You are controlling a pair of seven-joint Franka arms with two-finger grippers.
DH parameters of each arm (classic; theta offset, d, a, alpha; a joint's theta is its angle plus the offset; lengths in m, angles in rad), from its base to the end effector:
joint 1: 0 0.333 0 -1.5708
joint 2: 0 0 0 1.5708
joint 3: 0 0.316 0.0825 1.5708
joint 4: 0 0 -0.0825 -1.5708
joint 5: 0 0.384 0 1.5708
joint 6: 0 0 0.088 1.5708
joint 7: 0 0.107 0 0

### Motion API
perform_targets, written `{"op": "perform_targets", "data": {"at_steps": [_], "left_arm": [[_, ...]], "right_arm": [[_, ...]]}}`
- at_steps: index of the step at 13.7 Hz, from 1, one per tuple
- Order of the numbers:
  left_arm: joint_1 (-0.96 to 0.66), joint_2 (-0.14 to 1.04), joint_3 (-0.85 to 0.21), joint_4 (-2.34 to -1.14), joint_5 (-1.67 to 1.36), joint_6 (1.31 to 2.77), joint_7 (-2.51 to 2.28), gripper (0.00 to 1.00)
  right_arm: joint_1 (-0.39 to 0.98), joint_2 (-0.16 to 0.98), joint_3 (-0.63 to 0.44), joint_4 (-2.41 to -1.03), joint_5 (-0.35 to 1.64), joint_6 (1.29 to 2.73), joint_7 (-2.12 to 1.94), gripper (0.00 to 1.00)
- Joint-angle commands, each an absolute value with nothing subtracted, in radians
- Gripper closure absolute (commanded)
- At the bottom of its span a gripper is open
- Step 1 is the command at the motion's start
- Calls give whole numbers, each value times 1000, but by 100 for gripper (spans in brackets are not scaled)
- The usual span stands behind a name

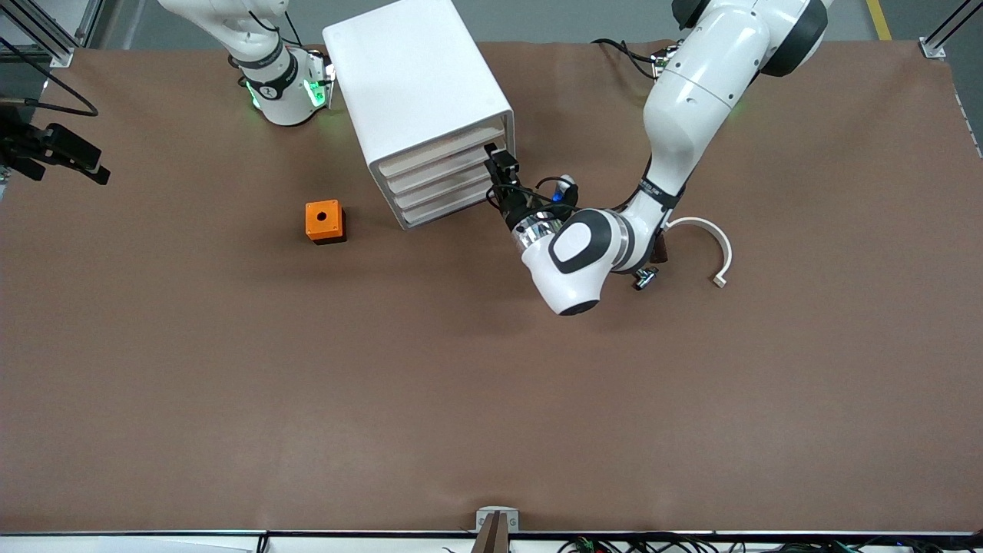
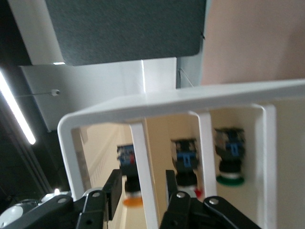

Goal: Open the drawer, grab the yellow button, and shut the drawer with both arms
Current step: 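Pull the drawer out with the left gripper while the right gripper approaches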

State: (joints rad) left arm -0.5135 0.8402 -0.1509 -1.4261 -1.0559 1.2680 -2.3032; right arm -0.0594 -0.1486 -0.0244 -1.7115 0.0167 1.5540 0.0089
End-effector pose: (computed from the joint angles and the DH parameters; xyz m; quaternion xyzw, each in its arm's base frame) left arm 0.4502 -0.4689 0.2346 -0.4303 -0.5951 0.5793 0.3537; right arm 0.5035 -0.0414 0.6355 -0.9989 0.0461 0.0041 0.0103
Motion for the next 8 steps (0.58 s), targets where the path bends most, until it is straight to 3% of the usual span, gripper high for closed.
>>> {"op": "perform_targets", "data": {"at_steps": [1, 5, 8], "left_arm": [[-535, 830, -153, -1440, -1065, 1235, -2319, 56], [-569, 836, -153, -1440, -1065, 1236, -2333, 56], [-591, 836, -153, -1440, -1065, 1236, -2333, 67]], "right_arm": [[-72, -170, -15, -1723, 8, 1546, -2, 0], [-77, -137, -17, -1681, 6, 1540, 0, 0], [-77, -42, -18, -1680, 5, 1543, 5, 0]]}}
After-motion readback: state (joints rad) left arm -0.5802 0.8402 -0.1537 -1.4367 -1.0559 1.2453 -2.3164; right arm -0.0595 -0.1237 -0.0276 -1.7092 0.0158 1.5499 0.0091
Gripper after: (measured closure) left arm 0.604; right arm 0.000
